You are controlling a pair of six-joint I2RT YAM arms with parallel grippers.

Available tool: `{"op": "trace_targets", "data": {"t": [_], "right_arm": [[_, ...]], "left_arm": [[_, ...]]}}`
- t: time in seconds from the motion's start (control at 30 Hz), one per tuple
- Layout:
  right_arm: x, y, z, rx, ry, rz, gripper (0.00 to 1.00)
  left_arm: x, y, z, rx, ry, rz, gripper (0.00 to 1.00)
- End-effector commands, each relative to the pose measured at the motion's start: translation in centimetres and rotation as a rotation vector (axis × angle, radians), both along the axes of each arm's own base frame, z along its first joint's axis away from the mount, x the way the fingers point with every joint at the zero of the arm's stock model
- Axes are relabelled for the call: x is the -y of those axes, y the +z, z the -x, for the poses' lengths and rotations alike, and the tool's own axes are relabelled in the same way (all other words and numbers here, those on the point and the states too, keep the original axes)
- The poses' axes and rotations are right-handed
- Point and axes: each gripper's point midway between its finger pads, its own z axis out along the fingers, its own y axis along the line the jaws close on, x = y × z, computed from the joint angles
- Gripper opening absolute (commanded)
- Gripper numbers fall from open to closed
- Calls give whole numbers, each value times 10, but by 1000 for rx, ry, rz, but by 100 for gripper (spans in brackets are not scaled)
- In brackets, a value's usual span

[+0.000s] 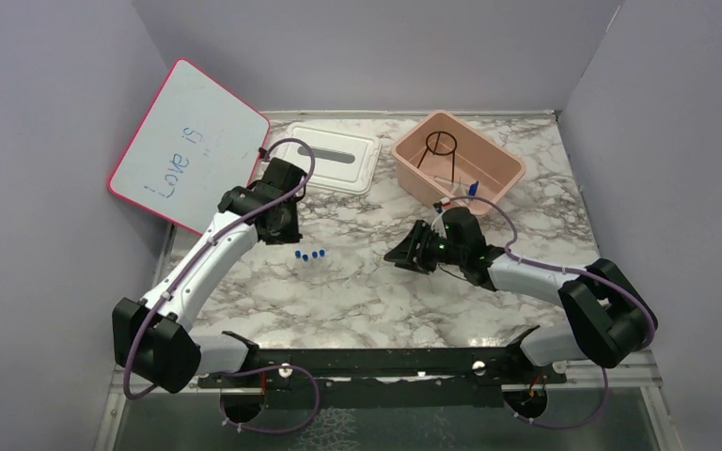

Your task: Organize the chemistry lab equipment

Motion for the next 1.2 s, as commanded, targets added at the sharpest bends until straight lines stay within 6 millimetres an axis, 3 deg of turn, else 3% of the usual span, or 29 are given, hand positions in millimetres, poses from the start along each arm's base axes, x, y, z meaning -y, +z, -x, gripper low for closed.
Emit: {"op": "trace_targets", "data": {"t": [0.0, 0.1, 0.2, 0.47, 0.77, 1.17], "right_arm": [[-4, 17, -26, 170, 44, 80, 50], [-4, 18, -38, 225, 71, 152, 50], [-8, 20, -48, 268, 98, 187, 48], [-19, 23, -55, 304, 143, 224, 44], [-17, 11, -47, 267, 144, 231, 43], [-16, 8, -44, 256, 145, 235, 42]], "left_arm": [[-3, 24, -24, 189, 95, 47, 30], [1, 23, -29, 245, 123, 99, 33], [2, 7, -32, 234, 133, 105, 33], [-1, -36, -40, 163, 143, 64, 21], [8, -48, -23, 85, 74, 107, 11], [17, -43, -4, 29, 16, 163, 11]]}}
